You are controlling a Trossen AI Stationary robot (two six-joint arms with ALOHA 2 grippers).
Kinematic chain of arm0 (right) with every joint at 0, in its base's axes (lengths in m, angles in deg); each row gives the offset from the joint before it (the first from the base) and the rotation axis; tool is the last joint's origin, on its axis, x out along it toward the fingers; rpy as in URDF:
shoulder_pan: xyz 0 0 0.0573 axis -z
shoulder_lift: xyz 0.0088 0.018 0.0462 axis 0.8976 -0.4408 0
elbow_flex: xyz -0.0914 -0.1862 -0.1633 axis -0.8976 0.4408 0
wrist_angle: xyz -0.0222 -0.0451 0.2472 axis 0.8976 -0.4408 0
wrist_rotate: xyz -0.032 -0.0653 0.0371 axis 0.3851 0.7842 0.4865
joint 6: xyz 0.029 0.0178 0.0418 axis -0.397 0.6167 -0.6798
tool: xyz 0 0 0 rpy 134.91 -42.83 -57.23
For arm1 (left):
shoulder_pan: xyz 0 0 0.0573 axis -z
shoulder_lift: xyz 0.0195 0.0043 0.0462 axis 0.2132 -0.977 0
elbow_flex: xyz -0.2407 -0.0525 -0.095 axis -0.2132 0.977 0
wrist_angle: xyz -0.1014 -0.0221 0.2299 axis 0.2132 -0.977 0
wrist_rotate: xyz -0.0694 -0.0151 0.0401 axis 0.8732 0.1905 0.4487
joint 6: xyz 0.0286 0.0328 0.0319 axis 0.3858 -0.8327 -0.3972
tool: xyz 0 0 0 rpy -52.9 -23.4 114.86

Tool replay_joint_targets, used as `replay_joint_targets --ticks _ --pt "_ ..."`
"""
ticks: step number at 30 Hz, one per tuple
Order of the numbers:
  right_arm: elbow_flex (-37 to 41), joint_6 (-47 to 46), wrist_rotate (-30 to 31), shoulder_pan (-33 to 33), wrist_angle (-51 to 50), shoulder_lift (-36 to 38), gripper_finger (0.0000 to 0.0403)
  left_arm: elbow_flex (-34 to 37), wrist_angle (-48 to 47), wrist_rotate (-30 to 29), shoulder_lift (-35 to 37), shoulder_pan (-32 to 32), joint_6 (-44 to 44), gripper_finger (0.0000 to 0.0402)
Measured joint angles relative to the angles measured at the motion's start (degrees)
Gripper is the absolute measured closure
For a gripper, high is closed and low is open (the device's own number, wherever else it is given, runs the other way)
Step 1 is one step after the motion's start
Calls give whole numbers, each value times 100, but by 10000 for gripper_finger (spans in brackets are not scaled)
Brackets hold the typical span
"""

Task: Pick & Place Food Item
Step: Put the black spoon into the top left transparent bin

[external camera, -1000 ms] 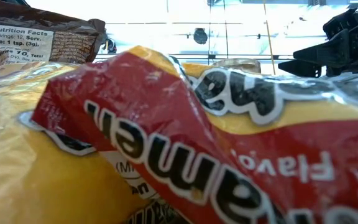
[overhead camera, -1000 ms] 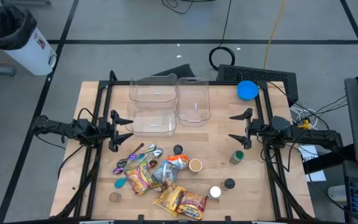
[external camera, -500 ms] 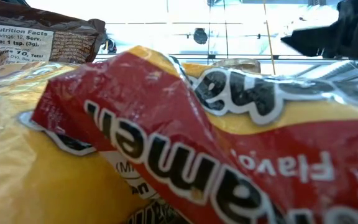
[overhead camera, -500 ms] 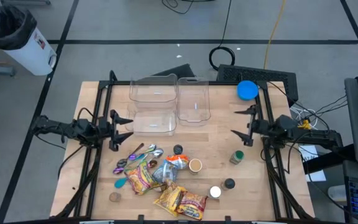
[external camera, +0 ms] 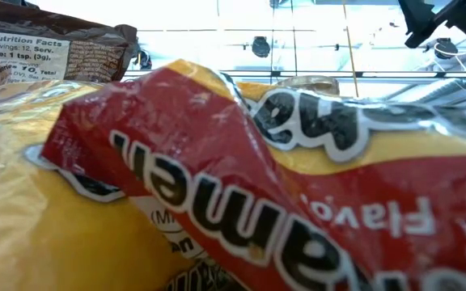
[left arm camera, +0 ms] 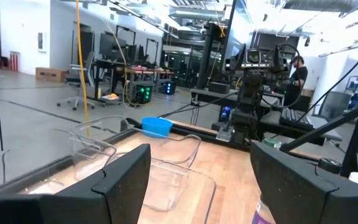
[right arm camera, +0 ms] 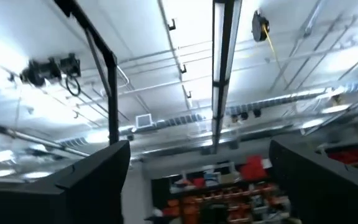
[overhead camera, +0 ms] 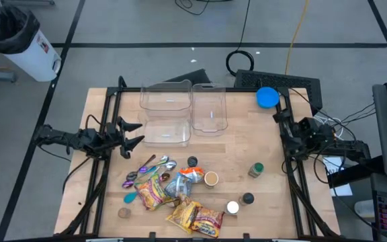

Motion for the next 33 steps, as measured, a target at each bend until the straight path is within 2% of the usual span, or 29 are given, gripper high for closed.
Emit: replay_joint_targets --ticks 12,25,29,33 --pt "0 -138 157 0 -287 -4 23 0 1 3 0 2 -179 117" --pt "-1 641 157 0 -293 -4 23 0 13 0 0 2 -227 117" --pt "-2 641 157 0 -293 -4 23 0 112 152 -17 0 326 117" --pt "-2 641 157 0 -293 -4 23 -169 113 576 -408 49 1177 117"
